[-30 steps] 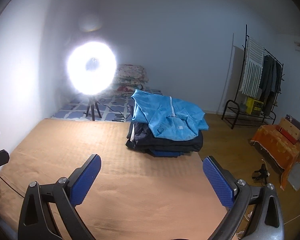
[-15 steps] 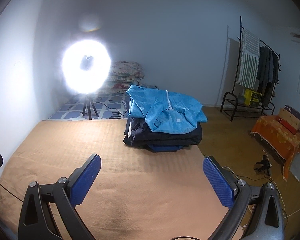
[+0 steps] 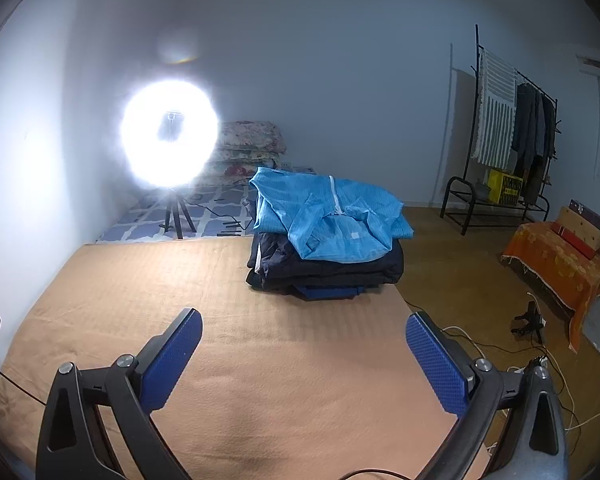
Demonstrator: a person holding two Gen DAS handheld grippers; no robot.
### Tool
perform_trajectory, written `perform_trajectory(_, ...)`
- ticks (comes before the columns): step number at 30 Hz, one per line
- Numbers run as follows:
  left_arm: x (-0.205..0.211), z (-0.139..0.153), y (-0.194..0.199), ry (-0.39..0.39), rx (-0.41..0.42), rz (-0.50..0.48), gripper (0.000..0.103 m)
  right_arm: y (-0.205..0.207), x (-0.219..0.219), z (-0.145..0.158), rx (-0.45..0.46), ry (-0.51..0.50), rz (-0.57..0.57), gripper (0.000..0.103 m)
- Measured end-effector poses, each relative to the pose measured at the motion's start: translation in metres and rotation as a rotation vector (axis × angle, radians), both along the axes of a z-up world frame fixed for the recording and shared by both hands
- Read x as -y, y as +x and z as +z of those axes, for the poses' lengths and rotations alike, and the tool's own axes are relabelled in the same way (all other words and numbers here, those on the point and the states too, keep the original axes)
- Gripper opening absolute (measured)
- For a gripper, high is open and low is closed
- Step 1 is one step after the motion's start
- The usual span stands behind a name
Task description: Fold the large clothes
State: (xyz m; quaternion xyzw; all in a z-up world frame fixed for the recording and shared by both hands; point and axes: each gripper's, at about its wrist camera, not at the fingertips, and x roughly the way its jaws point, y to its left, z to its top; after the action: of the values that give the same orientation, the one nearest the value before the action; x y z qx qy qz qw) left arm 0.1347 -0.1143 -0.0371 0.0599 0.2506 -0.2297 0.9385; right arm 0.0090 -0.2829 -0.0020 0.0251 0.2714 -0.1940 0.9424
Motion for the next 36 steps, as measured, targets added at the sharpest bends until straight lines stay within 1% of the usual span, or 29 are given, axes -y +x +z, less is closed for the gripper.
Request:
perform_trajectory(12,0.0002,0.0009,0.0004,0.005,0.007,0.002,0.103,-0.0024,0.0013,-0.0012,-0.003,0.003,0.003,0.103)
perform_trajectory(20,-0.0017,0.0077,-0.0003,0.019,0.032,0.018,0.103,-0.0034,0.0001,-0.0018,-0.004,-0.002,0.009,0.103)
perform_trajectory(36,-0.0018,0.0083,-0.0013,0.022,0.029,0.011,0.103,0.0032,0.0053,-0.0044,-0.016,-0.006,0.029,0.103)
